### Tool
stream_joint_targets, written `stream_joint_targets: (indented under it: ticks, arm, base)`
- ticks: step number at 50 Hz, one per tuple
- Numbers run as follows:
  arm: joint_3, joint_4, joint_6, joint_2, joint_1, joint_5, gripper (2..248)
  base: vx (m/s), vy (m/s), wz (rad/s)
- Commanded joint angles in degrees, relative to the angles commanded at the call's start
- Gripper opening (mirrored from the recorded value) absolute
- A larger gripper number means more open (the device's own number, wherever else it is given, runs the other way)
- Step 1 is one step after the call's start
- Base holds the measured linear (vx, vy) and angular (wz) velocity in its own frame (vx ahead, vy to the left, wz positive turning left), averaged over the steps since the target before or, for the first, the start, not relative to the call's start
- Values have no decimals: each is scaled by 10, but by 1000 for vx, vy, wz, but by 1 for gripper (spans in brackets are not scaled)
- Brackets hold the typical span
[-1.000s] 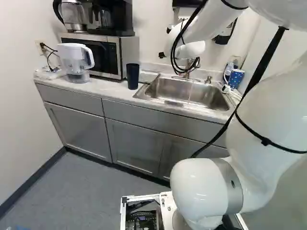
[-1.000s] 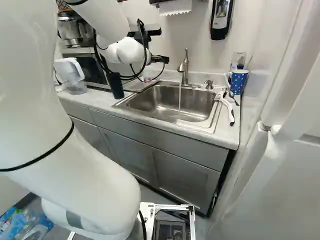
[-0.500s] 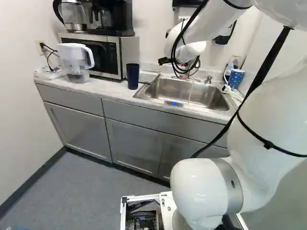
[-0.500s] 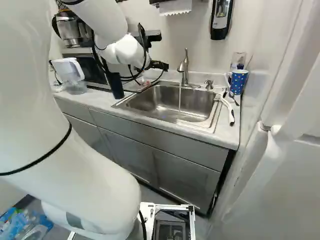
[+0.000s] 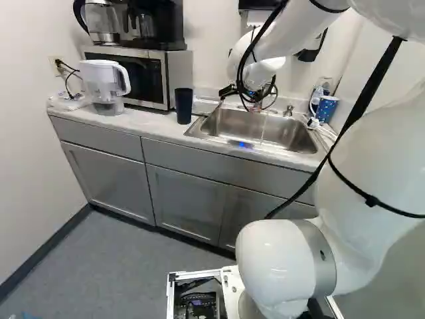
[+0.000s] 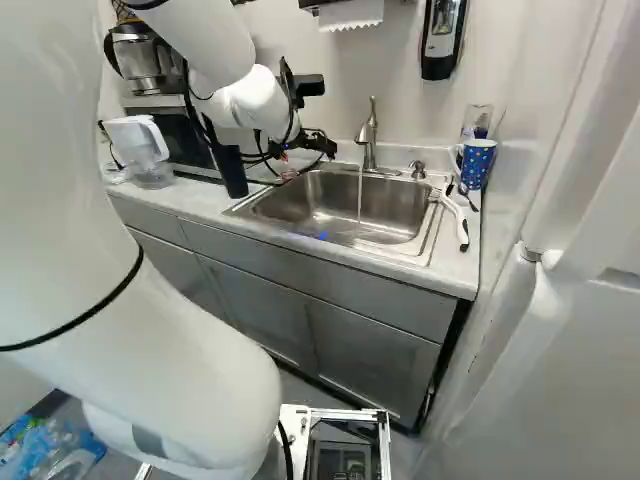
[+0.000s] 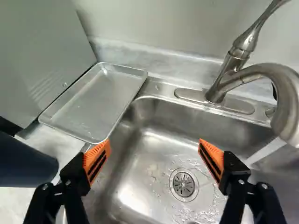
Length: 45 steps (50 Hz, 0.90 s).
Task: Rinse the cup and place it in the tray
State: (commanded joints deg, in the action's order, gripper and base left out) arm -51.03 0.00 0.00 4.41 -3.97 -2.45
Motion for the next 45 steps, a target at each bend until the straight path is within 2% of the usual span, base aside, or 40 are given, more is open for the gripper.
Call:
stream_joint_targets:
  ticks: [25,45]
  arm:
    - [4,0,0,5,-9,-107,247]
    - [7,0,0,8,-24,-107,247]
  base:
    - [0,0,0]
    - [0,0,0]
